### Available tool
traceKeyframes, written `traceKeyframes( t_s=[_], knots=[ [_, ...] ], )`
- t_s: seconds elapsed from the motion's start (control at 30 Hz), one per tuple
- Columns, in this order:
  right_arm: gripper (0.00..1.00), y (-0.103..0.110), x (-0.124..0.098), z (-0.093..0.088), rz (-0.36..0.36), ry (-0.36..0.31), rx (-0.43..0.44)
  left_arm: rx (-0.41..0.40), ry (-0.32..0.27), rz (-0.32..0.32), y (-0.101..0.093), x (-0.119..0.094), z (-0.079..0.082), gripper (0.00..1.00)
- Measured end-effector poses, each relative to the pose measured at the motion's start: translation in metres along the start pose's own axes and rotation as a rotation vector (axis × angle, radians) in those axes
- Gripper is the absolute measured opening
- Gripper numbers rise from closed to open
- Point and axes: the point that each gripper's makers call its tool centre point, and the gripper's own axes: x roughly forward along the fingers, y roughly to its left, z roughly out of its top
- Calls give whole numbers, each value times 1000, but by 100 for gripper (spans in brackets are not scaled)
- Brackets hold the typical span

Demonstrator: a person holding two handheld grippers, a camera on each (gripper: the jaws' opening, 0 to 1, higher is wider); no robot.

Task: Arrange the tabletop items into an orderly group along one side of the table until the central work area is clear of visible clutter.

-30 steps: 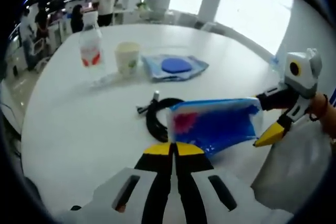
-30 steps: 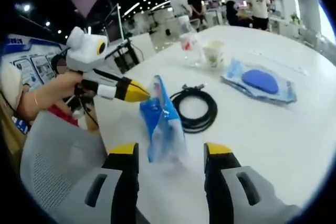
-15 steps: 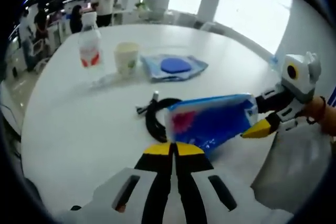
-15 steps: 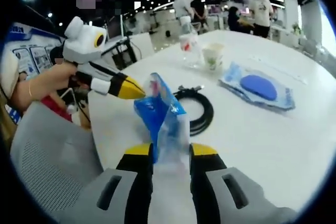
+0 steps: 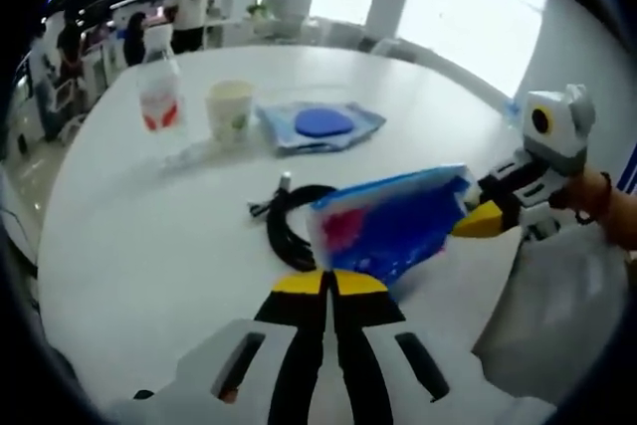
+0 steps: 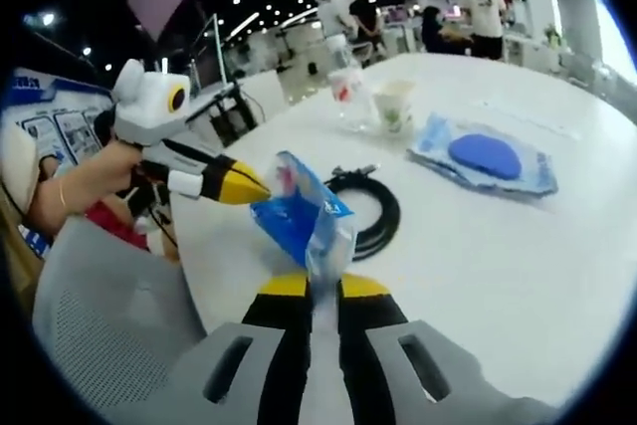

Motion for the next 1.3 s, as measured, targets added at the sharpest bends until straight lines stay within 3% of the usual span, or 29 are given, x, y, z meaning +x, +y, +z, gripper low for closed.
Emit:
traceKeyframes(
  t_s=[0.2, 0.3, 0.63, 0.9, 1.3],
  knots=[
    [3, 3, -4, 4, 22, -6, -14, 45, -22, -4, -1, -1, 4, 0],
    [3, 4, -7, 6, 28, -11, -7, 106, -35, 2, -1, -3, 7, 4],
    [3, 1, -17, 16, 30, -45, 34, 194, -138, 5, -2, -17, 30, 19],
    [3, 2, -23, 22, 33, -53, 61, 183, -201, -6, 2, -29, 40, 26],
    [3, 1, -31, 25, 25, -38, 68, 234, -226, -37, -9, -36, 40, 26]
  ],
)
